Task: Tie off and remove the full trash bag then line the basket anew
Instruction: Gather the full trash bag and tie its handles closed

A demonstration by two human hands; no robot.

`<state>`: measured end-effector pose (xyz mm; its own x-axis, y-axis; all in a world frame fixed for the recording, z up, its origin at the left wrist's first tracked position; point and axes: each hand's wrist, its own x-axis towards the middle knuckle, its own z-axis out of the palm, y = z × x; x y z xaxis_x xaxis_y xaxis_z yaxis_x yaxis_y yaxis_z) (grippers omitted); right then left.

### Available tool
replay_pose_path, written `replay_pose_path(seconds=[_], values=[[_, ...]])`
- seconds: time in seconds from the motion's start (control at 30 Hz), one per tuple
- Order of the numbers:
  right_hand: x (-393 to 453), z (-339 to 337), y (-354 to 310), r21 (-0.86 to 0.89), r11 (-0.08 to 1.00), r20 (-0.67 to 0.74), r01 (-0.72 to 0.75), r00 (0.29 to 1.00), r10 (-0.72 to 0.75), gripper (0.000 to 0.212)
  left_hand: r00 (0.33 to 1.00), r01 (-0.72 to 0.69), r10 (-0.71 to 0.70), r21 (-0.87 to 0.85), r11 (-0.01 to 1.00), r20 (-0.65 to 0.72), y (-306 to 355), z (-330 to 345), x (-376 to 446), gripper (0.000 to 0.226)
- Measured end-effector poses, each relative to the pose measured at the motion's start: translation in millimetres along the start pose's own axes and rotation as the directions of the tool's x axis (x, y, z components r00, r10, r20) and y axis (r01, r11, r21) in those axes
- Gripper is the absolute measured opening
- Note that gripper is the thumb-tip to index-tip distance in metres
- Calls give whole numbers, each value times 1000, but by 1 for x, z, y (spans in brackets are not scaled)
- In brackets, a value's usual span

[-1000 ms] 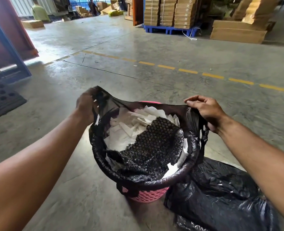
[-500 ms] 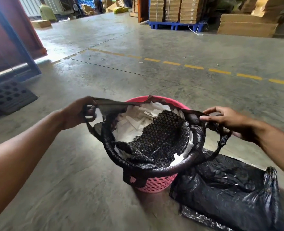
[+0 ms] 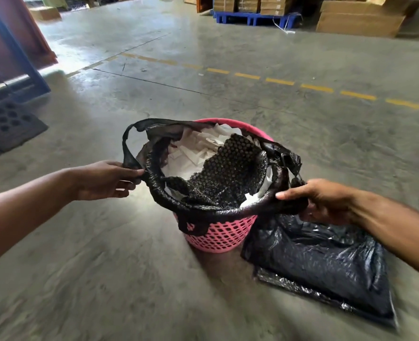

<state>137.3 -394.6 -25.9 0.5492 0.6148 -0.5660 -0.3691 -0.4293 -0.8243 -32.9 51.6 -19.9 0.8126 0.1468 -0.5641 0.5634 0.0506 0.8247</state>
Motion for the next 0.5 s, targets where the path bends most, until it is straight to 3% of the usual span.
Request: replay_pose_path(seconds=[0.1, 0.2, 0.3, 0.4, 0.5], values=[[-7, 0, 3, -59, 998, 56, 13, 998, -9, 41, 993, -84, 70, -147, 986, -99, -19, 5, 0, 6], [-17, -15, -12, -57, 994, 113, 93, 990, -86, 33, 991, -130, 110, -374, 918, -76, -24, -7, -8, 38], [-21, -32, -26, 39, 974, 60, 224, 972, -226, 48, 984, -171, 177, -508, 845, -37, -24, -16, -15, 57], [-14, -22, -16, 45, 982, 90, 182, 979, -185, 46, 983, -146, 182, -530, 835, 15, -27, -1, -16, 37], [-7, 1, -3, -30, 995, 123, 90, 989, -86, 46, 984, -98, 149, -397, 912, 100, -29, 27, -15, 52]])
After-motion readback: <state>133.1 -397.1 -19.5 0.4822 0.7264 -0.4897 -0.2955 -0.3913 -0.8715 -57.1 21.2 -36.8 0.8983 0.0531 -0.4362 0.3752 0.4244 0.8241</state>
